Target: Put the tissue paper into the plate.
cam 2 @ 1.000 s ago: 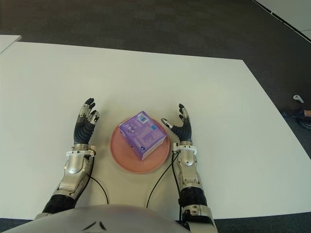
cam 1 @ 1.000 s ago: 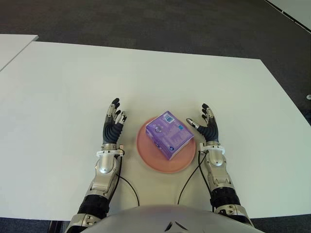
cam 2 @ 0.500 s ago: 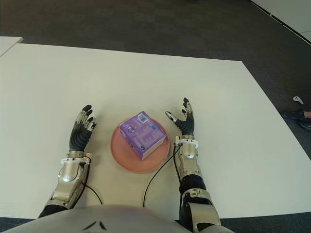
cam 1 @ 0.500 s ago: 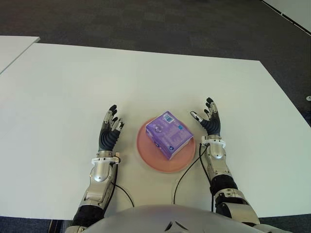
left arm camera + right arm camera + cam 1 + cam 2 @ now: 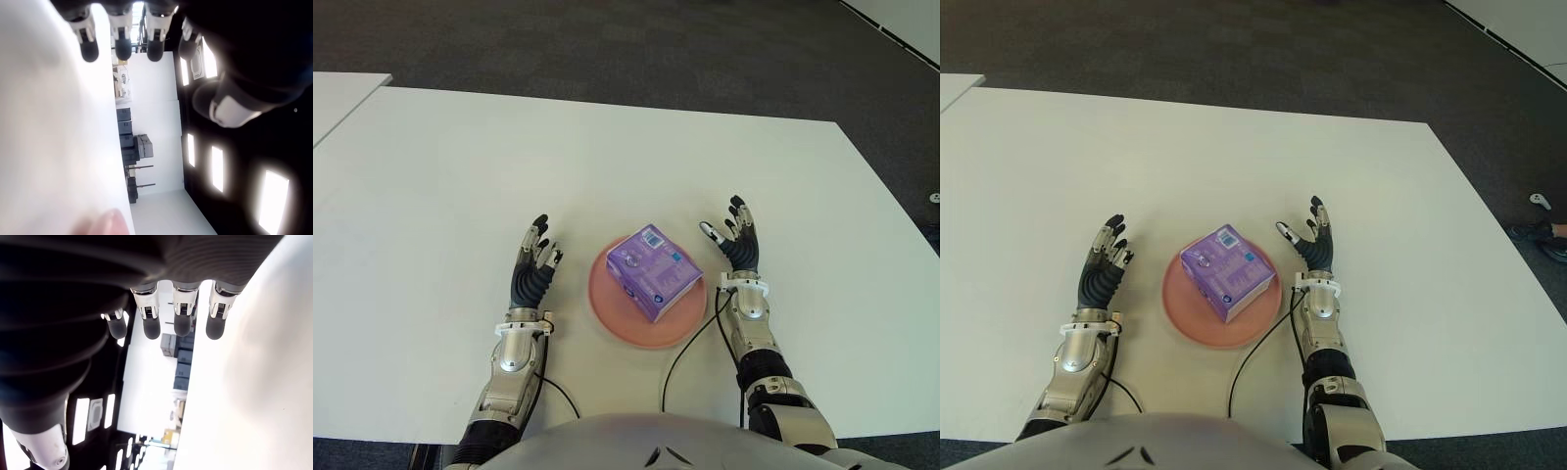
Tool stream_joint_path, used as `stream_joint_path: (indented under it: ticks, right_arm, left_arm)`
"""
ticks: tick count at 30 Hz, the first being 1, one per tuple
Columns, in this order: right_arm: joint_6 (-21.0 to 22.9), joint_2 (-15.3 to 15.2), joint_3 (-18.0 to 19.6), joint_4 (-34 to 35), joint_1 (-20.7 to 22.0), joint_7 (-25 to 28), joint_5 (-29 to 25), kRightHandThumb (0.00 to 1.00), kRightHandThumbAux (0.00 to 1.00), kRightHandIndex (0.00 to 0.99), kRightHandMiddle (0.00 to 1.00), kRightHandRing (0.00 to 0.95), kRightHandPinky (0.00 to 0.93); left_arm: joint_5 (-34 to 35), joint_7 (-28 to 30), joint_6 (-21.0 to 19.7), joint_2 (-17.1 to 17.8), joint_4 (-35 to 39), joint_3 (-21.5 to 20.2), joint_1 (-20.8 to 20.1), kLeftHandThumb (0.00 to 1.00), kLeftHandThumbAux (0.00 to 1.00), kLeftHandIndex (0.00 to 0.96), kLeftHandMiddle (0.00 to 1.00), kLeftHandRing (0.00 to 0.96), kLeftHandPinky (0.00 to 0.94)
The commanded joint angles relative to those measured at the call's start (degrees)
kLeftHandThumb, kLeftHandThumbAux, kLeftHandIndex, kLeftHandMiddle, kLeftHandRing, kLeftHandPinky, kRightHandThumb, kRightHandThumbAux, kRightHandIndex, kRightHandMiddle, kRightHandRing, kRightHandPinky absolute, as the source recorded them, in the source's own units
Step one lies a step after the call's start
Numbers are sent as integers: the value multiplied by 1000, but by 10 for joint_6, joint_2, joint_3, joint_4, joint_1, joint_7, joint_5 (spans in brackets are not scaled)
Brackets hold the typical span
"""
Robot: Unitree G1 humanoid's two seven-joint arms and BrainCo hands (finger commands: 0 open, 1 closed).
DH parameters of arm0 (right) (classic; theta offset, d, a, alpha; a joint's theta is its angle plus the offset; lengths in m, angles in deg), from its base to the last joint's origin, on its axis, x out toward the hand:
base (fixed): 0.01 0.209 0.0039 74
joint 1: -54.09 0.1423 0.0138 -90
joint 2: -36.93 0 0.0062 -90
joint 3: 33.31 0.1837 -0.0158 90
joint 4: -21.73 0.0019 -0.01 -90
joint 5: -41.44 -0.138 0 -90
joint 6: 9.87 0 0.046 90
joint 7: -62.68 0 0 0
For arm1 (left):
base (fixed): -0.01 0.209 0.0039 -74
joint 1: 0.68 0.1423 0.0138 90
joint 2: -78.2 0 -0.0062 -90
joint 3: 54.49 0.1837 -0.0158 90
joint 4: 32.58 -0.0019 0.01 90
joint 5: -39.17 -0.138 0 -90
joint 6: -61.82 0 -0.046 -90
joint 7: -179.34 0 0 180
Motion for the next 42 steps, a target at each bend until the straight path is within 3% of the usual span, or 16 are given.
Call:
stream_joint_path:
  ticks: [1, 21, 26, 32, 36, 42]
  right_arm:
    - [15, 4, -2, -27, -42, 4, -2, 0, 678, 0, 0, 0, 0]
    - [29, -3, -2, -7, -50, 28, -14, 0, 659, 0, 0, 0, 0]
    - [62, -10, -5, 18, -60, 52, -16, 0, 665, 0, 0, 0, 0]
    - [134, -15, -6, 70, -76, 82, -24, 9, 693, 0, 0, 0, 0]
    - [203, -7, -7, 155, -101, 104, -48, 14, 698, 0, 0, 0, 0]
    - [242, 2, -8, 211, -119, 104, -58, 15, 697, 0, 0, 0, 0]
  left_arm:
    - [0, 14, -34, 6, -31, -5, 34, 0, 548, 11, 40, 0, 0]
    - [-4, 8, -56, 2, -23, -9, 34, 0, 555, 15, 42, 0, 0]
    - [1, 11, -58, 0, -27, -12, 30, 0, 547, 29, 47, 2, 0]
    - [1, 13, -48, 0, -33, -14, 27, 0, 536, 25, 49, 3, 0]
    - [-7, 8, -47, 2, -36, -15, 25, 0, 539, 34, 56, 8, 0]
    - [-8, 11, -47, 3, -35, -16, 24, 0, 540, 41, 57, 8, 0]
